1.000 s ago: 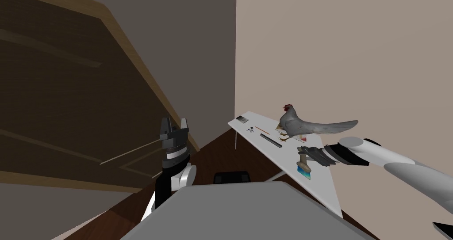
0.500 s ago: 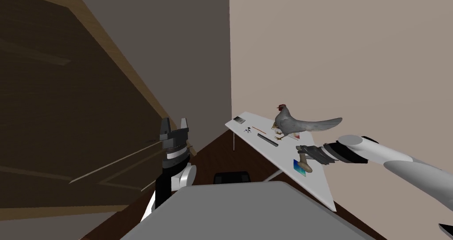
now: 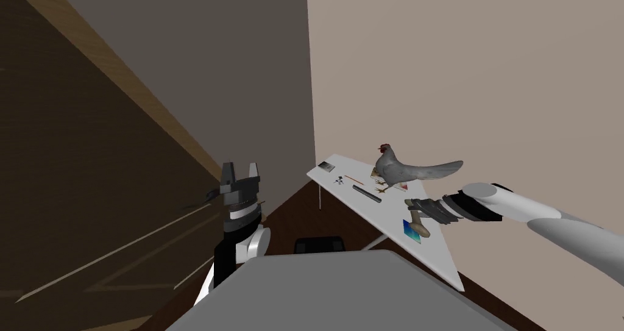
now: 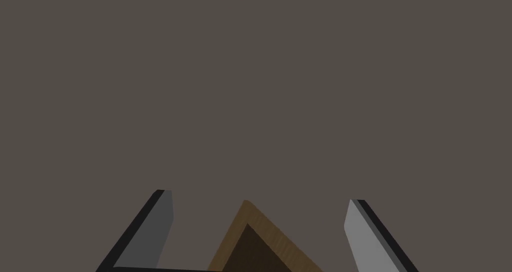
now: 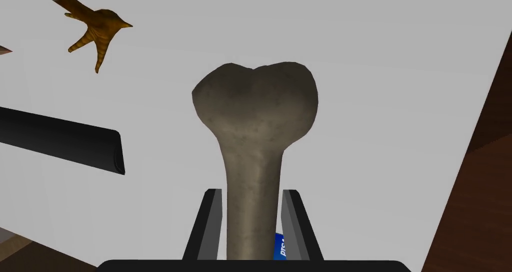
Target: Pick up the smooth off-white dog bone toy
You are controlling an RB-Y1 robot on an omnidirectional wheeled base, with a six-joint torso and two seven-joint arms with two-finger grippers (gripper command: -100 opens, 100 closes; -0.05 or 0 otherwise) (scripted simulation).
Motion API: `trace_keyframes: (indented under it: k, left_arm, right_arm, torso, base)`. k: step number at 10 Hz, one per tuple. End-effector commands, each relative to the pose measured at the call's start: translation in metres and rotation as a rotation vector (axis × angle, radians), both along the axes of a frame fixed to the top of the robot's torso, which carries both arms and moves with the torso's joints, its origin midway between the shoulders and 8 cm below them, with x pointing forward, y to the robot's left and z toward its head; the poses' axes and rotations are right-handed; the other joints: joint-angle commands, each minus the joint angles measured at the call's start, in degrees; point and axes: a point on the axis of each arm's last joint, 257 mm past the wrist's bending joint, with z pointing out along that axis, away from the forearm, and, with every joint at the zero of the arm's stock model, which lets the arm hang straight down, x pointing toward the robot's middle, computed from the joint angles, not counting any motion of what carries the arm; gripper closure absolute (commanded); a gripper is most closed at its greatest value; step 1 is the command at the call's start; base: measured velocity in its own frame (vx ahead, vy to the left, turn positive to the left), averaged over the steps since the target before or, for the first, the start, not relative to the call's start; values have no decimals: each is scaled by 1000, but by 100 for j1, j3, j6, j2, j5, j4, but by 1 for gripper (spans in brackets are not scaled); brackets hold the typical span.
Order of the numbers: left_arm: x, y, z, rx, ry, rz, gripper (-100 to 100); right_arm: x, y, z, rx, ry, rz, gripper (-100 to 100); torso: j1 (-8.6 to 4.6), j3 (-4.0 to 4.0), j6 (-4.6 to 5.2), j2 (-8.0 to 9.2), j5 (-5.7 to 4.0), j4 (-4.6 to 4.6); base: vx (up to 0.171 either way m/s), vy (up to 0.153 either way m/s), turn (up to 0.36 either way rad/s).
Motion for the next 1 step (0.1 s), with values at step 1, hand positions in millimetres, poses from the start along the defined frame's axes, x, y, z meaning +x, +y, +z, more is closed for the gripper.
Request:
trace_keyframes:
  k: [1]
  left_arm:
    - [0, 0, 0, 0, 0, 0, 0]
  right_arm:
    - [0, 0, 0, 0, 0, 0, 0]
  torso:
    - [0, 0, 0, 0, 0, 0]
  base:
    - [0, 0, 0]
